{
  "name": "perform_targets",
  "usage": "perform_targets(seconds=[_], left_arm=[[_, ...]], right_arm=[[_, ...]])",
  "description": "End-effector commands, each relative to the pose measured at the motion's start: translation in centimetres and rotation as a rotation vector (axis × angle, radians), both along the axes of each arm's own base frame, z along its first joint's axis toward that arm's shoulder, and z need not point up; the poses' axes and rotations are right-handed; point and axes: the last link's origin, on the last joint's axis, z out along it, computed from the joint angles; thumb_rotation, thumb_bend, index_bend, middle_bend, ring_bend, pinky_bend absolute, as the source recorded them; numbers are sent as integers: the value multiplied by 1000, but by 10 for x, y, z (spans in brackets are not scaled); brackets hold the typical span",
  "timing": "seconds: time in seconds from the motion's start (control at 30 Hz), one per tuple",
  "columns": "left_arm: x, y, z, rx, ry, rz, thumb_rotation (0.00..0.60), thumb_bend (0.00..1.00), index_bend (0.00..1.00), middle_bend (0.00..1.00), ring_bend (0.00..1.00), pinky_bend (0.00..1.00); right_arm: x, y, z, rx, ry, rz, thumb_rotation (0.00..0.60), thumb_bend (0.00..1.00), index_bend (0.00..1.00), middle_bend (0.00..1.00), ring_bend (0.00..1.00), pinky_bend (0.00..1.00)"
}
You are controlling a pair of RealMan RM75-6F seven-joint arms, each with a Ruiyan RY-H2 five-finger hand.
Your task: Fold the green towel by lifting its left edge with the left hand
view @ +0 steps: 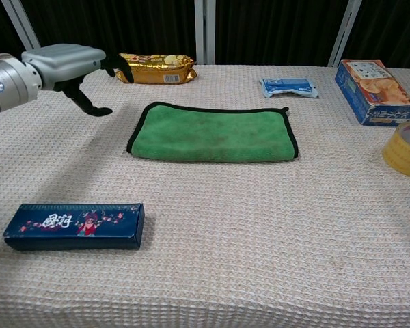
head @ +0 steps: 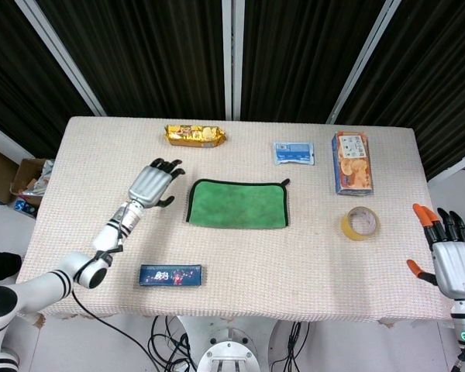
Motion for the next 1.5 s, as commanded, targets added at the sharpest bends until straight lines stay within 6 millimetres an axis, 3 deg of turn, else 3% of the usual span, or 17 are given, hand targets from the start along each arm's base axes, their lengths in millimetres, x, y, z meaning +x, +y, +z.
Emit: perform_targets(seconds=[0.03,0.67,1.03,1.5], left_arm=[[-20,1,-5,-12,29,-28,600,224,269,109,200,166],[-4,11,-52,-97,55,-173,600,188,278,115,200,162],[4,12,-51,-65,-51,-191,600,187,263,115,200,161],[1,2,-50,-40,-119,-211,600,177,167,93,200,158]], right_arm=[[2,1,0,-3,-2,1,600,80,0,102,0,0],[6,10,0,-24,8,-30,600,80,15,101,0,0],[7,11,2,-34,14,-47,600,80,18,101,0,0],[9,10,2,-34,14,-53,600,80,18,97,0,0]])
